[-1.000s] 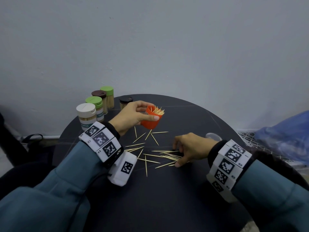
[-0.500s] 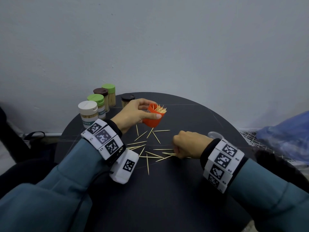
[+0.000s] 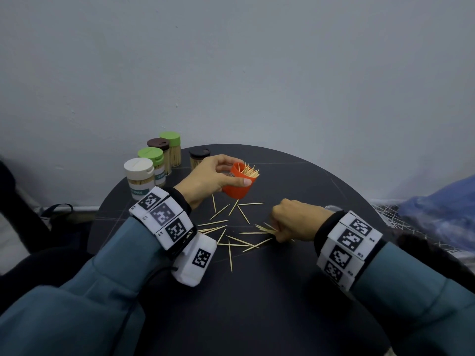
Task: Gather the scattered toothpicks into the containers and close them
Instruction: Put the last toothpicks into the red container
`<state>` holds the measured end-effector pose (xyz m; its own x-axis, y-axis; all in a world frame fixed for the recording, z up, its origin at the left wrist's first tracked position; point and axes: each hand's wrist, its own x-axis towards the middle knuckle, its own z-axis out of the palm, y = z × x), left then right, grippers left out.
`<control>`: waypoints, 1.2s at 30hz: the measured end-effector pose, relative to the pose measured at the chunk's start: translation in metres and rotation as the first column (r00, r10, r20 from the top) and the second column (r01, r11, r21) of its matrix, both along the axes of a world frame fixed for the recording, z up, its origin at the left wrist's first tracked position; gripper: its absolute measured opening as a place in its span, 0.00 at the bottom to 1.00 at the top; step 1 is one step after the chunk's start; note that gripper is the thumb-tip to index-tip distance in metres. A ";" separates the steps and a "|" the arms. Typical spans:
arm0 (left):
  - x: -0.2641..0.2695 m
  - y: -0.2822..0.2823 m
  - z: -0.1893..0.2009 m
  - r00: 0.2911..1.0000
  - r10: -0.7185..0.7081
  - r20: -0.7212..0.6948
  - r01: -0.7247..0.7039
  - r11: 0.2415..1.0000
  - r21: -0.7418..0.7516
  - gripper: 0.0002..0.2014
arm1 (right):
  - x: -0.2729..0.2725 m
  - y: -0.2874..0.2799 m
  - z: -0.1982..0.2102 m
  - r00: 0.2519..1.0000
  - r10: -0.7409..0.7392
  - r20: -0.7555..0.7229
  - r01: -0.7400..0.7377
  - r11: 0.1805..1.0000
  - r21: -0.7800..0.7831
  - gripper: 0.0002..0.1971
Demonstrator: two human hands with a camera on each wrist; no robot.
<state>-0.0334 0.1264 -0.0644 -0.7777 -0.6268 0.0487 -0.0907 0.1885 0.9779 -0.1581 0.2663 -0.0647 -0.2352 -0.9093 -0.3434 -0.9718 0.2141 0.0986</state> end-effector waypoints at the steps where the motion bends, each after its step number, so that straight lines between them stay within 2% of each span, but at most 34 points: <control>1: 0.000 -0.001 0.000 1.000 0.000 0.003 0.000 1.000 -0.004 0.25 | -0.004 0.000 0.001 0.999 -0.016 0.027 0.017 1.000 -0.016 0.09; 3: 0.000 -0.001 0.000 1.000 0.001 0.006 -0.001 1.000 -0.007 0.25 | -0.009 0.000 0.004 0.996 -0.033 0.079 0.038 0.997 -0.066 0.05; 6: 0.000 -0.001 -0.001 1.000 0.003 0.010 -0.003 1.000 -0.004 0.26 | -0.017 -0.001 0.006 0.984 -0.046 0.174 0.073 0.985 -0.156 0.04; 10: 0.000 -0.001 -0.001 1.000 0.001 0.008 -0.001 1.000 0.002 0.25 | -0.025 -0.003 0.003 0.955 -0.066 0.288 0.128 0.971 -0.201 0.12; 14: 0.000 -0.002 -0.003 1.000 -0.001 0.013 0.001 1.000 0.002 0.26 | -0.031 -0.007 -0.001 0.949 -0.065 0.308 0.134 0.969 -0.208 0.11; 17: -0.001 -0.002 -0.003 1.000 -0.002 0.013 0.002 1.000 0.008 0.25 | -0.034 -0.008 0.001 0.950 -0.059 0.308 0.161 0.934 -0.319 0.08; 19: -0.001 -0.002 -0.003 1.000 -0.005 0.012 0.004 1.000 0.012 0.25 | -0.036 -0.009 0.007 0.945 -0.072 0.318 0.228 0.844 -0.487 0.07; 22: -0.001 -0.001 -0.003 1.000 -0.011 0.013 0.010 1.000 0.015 0.24 | -0.035 -0.015 0.020 0.866 -0.003 0.500 0.421 0.543 -0.727 0.08; 24: -0.001 0.000 -0.003 1.000 -0.018 0.014 0.018 1.000 0.019 0.23 | -0.030 -0.020 0.031 0.742 0.149 0.653 0.571 0.371 -0.733 0.08; 26: -0.001 0.001 -0.003 1.000 -0.024 0.018 0.024 0.999 0.022 0.23 | -0.020 -0.024 0.040 0.613 0.299 0.731 0.673 0.288 -0.682 0.08; 27: -0.001 0.001 -0.003 1.000 -0.026 0.016 0.026 0.999 0.025 0.23 | -0.016 -0.027 0.044 0.572 0.342 0.746 0.701 0.270 -0.661 0.08; 30: -0.001 0.003 -0.002 1.000 -0.030 0.004 0.030 0.999 0.030 0.23 | -0.006 -0.036 0.041 0.502 0.380 0.777 0.735 0.286 -0.615 0.07; 36: -0.002 0.003 -0.002 0.999 -0.016 -0.044 0.019 0.998 0.053 0.21 | 0.002 -0.041 0.009 0.537 0.281 0.795 0.689 0.398 -0.606 0.04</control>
